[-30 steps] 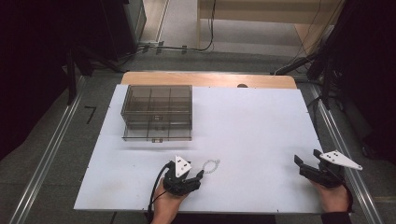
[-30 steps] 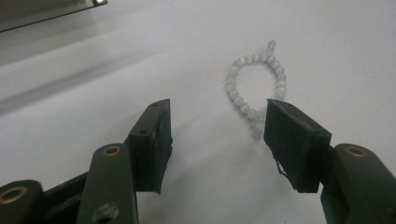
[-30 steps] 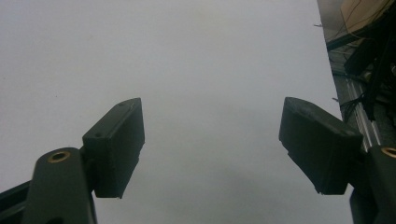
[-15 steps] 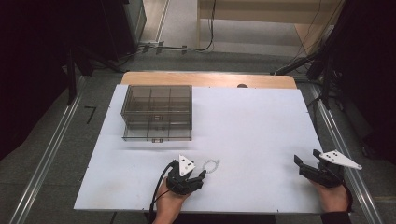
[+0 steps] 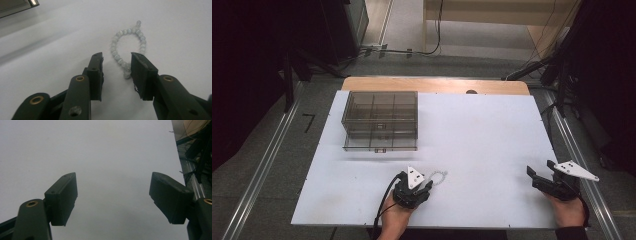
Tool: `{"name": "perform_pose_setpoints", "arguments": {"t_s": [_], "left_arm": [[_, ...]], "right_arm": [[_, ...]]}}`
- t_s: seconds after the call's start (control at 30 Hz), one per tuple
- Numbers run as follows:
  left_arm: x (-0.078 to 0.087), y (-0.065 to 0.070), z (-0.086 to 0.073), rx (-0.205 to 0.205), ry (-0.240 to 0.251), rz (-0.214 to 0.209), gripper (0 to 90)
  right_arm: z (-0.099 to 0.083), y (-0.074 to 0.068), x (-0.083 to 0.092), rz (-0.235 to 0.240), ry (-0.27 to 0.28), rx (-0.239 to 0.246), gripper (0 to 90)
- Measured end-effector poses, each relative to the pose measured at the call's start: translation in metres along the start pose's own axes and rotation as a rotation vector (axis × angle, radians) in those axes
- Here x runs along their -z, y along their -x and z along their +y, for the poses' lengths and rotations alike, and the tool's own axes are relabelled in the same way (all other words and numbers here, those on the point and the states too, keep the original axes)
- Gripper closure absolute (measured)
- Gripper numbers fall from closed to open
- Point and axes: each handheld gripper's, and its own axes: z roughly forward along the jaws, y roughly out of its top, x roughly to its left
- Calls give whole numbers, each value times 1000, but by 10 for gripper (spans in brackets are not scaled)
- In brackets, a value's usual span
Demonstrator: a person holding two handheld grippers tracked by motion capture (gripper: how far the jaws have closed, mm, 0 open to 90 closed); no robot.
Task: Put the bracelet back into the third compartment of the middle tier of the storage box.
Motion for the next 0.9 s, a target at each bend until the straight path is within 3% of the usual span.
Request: {"name": "perform_pose_setpoints", "arguments": {"t_s": [0.23, 0.37, 0.57, 0.9], "left_arm": [[-1, 2, 1, -12, 0, -3, 702], [-1, 5, 1, -41, -4, 6, 773], [-2, 5, 1, -43, -2, 0, 839], [-2, 5, 2, -31, 4, 3, 860]], "right_arm": [[0, 1, -1, -2, 1, -1, 210], [0, 1, 0, -1, 3, -1, 210], [0, 1, 1, -3, 3, 0, 210], [0, 1, 1, -4, 2, 0, 210]]}}
